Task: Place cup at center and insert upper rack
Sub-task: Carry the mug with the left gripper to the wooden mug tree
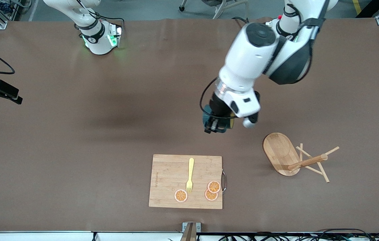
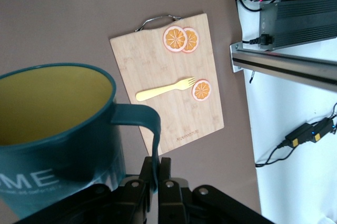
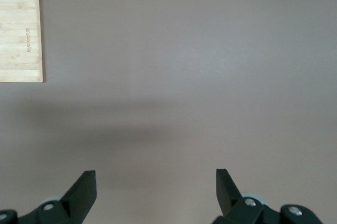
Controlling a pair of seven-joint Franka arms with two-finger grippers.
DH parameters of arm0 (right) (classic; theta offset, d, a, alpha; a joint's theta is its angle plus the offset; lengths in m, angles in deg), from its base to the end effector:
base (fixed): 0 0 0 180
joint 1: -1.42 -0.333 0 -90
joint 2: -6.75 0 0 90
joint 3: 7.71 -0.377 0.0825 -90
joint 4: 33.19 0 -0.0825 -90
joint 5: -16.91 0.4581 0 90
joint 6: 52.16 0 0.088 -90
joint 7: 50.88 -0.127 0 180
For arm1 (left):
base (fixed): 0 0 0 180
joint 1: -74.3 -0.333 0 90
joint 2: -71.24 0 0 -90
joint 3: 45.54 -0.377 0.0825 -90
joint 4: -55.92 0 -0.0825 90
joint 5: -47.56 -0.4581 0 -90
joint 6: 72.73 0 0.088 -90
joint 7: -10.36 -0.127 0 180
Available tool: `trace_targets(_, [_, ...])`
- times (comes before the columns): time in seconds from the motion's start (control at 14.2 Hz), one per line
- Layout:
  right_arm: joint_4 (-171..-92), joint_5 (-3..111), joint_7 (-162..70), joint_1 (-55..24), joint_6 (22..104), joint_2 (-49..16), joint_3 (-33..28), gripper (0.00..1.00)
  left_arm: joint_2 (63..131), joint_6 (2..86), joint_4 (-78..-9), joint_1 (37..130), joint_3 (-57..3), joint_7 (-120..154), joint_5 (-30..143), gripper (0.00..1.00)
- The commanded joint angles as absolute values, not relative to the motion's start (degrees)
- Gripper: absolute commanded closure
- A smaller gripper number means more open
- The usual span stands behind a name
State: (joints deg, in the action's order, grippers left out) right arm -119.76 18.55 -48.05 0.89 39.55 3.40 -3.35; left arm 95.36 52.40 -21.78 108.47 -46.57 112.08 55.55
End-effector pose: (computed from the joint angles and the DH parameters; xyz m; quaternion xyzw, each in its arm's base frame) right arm 0.6531 -0.0386 0.6636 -0.9998 0.0088 -0.0164 0.0112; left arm 0.6858 -0.4601 0.5490 0.7926 0.5722 0.0215 0.2094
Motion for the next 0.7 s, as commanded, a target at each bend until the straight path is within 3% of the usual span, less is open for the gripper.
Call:
trace_targets(0.0, [-121.26, 18.31, -47.27, 0.72, 40.21, 5.08, -3.40, 0.00, 92.69, 52.34, -25.64, 105.25, -46.07, 106.54, 61.68, 1.00])
trace_targets(0.21, [-121.17, 18.22, -47.27, 0.72, 40.04, 5.08, -3.40, 0.00, 91.20, 52.25, -28.70, 101.73, -46.07, 98.28, 69.17, 1.00])
trace_targets(0.63, [-121.17, 15.34, -47.27, 0.02, 40.03, 4.99, -3.40, 0.00, 81.80, 51.64, -42.06, 95.49, -46.15, 79.64, 80.41, 1.00])
